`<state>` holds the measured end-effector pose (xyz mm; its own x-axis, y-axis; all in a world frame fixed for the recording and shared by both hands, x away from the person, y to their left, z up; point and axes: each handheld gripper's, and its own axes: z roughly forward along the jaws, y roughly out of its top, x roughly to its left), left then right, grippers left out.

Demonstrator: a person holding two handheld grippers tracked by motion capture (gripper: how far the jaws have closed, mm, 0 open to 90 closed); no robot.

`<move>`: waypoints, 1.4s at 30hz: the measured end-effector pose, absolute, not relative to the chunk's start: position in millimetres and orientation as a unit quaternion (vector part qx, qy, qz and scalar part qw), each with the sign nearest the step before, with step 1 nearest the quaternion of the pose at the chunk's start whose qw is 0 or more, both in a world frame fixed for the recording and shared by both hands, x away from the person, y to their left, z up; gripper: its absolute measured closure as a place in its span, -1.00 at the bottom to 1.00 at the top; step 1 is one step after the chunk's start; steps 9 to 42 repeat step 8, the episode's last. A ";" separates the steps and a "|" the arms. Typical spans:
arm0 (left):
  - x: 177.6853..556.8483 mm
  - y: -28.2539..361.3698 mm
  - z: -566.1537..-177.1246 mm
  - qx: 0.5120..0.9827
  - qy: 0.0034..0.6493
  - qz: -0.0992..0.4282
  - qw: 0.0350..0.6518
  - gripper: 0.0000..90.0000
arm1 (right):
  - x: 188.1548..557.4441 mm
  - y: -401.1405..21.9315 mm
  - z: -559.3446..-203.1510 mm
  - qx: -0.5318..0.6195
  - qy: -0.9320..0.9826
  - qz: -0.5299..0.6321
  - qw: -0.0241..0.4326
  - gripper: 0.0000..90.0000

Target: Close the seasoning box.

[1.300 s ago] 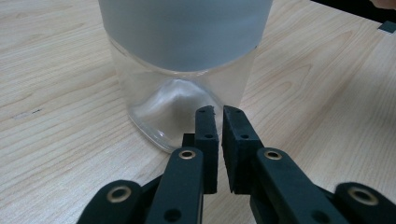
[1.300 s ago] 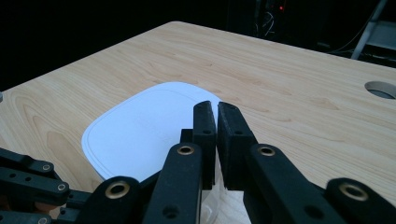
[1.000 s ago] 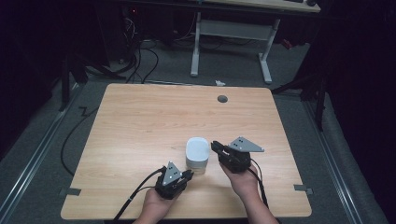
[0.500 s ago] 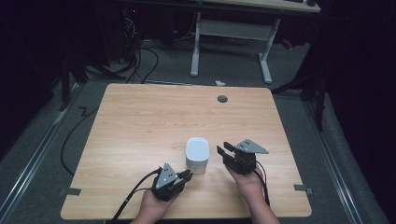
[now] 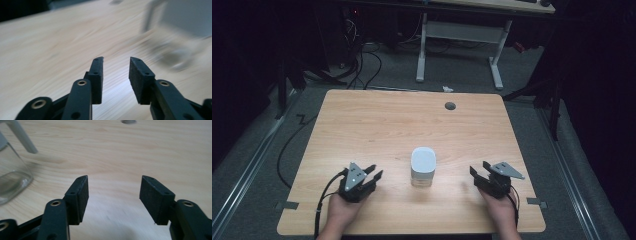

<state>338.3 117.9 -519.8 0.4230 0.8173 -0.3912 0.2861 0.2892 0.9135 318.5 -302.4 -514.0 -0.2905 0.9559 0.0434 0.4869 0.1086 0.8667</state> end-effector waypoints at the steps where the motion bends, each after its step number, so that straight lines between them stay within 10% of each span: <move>1: 342.4 126.2 -524.4 0.551 0.513 0.214 0.622 0.42 | 311.5 -308.1 -514.9 0.533 0.678 0.419 0.285 -0.16; 42: 343.2 144.9 -519.7 0.510 0.546 0.205 0.633 0.36 | 301.4 -319.0 -518.3 0.531 0.682 0.403 0.301 -0.25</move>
